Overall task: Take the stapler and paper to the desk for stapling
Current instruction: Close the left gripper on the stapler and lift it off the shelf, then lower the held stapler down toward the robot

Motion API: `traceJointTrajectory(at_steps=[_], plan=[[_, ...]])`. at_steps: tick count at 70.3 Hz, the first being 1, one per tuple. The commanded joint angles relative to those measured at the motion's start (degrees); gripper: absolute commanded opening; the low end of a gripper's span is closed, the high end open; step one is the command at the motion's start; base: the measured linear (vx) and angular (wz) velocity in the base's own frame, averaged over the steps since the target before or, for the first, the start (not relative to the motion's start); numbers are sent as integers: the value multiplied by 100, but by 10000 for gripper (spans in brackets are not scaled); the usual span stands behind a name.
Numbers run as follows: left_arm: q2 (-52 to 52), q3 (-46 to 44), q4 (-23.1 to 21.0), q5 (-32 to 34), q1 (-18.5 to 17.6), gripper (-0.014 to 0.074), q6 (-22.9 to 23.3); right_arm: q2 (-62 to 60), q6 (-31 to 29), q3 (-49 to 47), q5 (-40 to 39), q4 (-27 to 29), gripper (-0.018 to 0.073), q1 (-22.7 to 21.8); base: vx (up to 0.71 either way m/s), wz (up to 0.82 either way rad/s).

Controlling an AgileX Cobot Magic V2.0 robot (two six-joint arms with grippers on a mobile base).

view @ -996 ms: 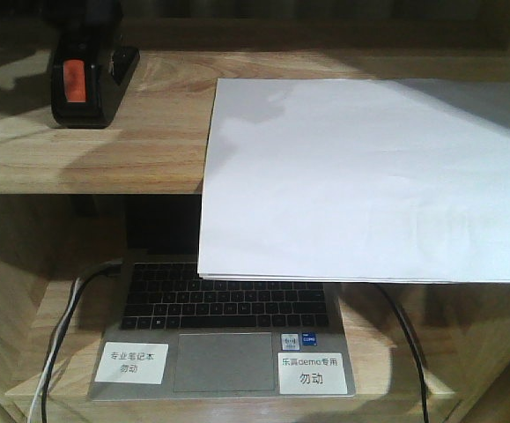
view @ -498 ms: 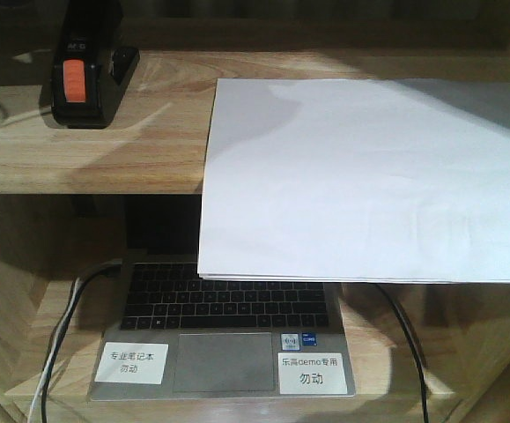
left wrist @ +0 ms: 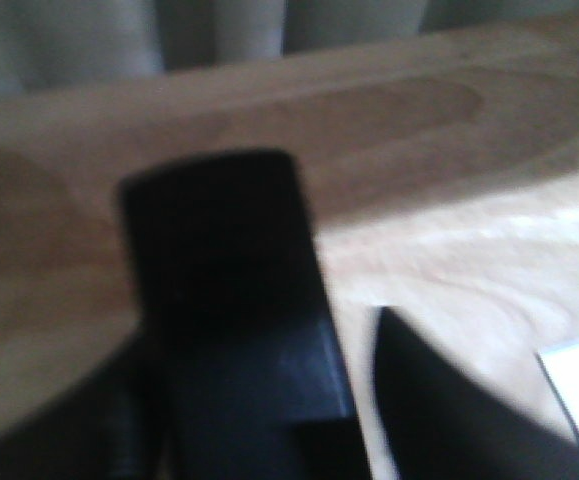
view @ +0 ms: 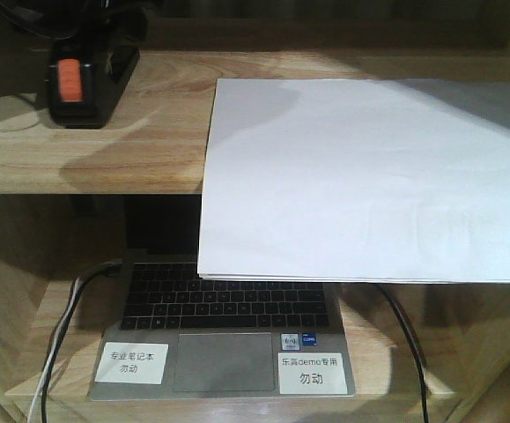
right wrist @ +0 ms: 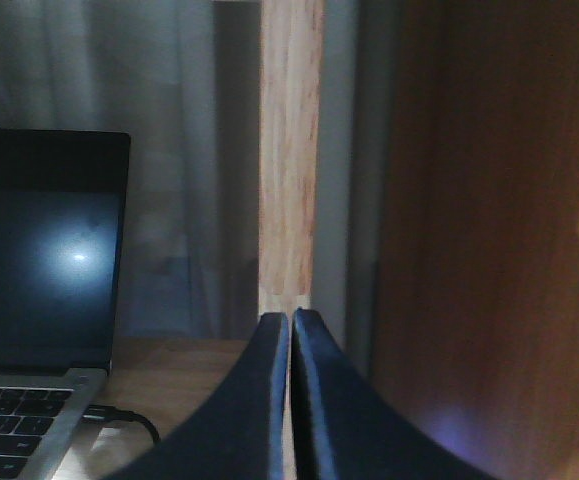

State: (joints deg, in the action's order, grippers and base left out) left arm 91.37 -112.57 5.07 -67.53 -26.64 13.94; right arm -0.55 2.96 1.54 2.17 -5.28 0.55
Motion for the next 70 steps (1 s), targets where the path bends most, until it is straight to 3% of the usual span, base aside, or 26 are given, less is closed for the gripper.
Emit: traceJointTrajectory(at_steps=[1, 9, 36, 52, 70], plan=[[-156, -138, 138, -37, -17, 183, 0, -57, -22, 25, -426, -19, -10, 4, 0, 0], [-163, -138, 218, 10, -17, -8, -11, -57, -22, 25, -426, -19, -10, 4, 0, 0], [-546, -133, 247, 601, -17, -6, -23, -57, -22, 25, -426, -19, -10, 4, 0, 0], [-1082, -5, 212, 498, -17, -6, -515, -57, -22, 25, -426, -19, -10, 4, 0, 0], [-2307, 1484, -401, 1119, -17, -6, -1108, -57, -22, 25, -426, -19, -10, 4, 0, 0]])
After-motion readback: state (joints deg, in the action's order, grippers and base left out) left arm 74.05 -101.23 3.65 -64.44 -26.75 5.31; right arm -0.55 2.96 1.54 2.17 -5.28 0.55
